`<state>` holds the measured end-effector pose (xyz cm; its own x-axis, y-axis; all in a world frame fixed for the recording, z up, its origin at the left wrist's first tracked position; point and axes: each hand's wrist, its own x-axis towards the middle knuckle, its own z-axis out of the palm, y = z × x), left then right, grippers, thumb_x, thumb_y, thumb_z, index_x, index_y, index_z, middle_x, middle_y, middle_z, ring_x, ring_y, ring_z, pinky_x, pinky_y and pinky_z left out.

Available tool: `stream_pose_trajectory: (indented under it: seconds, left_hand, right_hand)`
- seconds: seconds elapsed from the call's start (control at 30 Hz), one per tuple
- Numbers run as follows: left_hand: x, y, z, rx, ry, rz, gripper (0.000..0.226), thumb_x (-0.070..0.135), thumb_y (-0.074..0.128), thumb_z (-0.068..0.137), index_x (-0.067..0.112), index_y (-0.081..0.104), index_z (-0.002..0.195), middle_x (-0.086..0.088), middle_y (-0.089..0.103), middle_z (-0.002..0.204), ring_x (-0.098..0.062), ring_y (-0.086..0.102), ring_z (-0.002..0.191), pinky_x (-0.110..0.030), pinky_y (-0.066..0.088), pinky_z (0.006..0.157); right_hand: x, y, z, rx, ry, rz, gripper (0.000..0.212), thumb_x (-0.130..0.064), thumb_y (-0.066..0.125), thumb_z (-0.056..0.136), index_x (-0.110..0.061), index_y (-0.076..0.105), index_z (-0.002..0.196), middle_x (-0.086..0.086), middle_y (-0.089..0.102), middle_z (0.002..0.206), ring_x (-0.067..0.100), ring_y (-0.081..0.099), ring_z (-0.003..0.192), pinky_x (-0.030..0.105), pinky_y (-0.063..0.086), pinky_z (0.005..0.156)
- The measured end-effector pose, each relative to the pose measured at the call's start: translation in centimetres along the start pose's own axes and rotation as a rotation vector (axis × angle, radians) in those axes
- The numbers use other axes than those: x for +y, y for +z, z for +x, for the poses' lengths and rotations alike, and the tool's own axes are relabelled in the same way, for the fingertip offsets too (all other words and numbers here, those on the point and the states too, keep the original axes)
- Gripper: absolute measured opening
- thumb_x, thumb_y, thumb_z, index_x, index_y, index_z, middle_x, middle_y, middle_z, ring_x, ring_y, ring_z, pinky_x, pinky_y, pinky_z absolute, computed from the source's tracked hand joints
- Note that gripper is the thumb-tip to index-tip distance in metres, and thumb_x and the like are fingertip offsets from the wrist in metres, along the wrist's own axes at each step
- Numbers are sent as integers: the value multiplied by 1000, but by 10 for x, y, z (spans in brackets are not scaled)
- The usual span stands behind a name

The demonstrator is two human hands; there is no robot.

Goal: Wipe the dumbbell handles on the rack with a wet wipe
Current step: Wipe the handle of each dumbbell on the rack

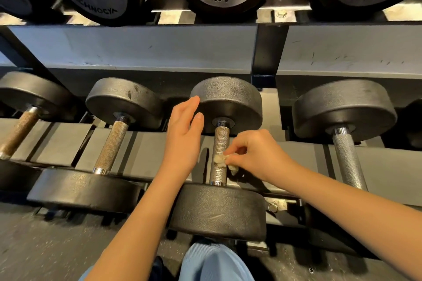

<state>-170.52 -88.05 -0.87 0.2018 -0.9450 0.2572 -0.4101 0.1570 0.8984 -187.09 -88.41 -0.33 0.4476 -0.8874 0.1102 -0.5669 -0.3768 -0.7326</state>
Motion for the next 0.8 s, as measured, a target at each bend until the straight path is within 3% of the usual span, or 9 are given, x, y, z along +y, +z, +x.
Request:
stream_pose_trajectory:
  seconds: [0.13, 0.3, 0.43, 0.57, 0.7, 0.8]
  left_hand:
    - [0, 1, -1, 2, -8, 17, 39, 16, 42, 100, 22, 42, 139, 16, 41, 121, 27, 37, 104, 8, 26, 83]
    - [3, 0, 0, 7, -23, 11, 39, 15, 42, 100, 19, 43, 139, 16, 42, 121, 27, 38, 103, 8, 26, 83]
    - [9, -2, -2, -22, -46, 55, 42, 16, 41, 101, 19, 39, 142, 12, 39, 128, 14, 40, 108, 10, 25, 81]
    - [20, -12, 4, -102, -100, 124, 43, 23, 41, 101, 21, 37, 144, 13, 38, 133, 5, 34, 117, 8, 25, 76]
    - [43, -29, 10, -109, -81, 195, 42, 27, 41, 101, 20, 41, 142, 3, 42, 141, 1, 35, 115, -16, 29, 93]
    - [72, -40, 22, -58, 12, 206, 43, 25, 43, 100, 18, 40, 142, 2, 41, 141, -2, 37, 120, -20, 29, 97]
  right_hand:
    - [1, 6, -4, -11, -32, -48, 6, -15, 77, 77, -13, 77, 82, -21, 53, 70, -5, 52, 65, 6, 39, 65]
    - [1, 1, -5, -247, -56, -7, 13, -13, 79, 75, -11, 77, 87, -21, 57, 72, -2, 56, 66, 10, 46, 69]
    - [-1, -4, -3, -315, -55, -21, 14, -16, 78, 76, -14, 77, 90, -18, 61, 76, 1, 58, 72, 14, 48, 72]
    - [-7, -21, -1, -24, -10, 44, 10, -16, 72, 82, -14, 75, 91, -16, 61, 77, -2, 57, 71, 9, 44, 69]
    - [-22, -50, 0, 238, 2, 58, 10, -16, 68, 85, -17, 74, 94, -9, 67, 83, -3, 60, 77, 4, 43, 69]
    - [-45, -78, 5, 390, -43, 57, 8, -15, 65, 86, -18, 72, 88, -10, 67, 81, -4, 59, 75, 4, 41, 66]
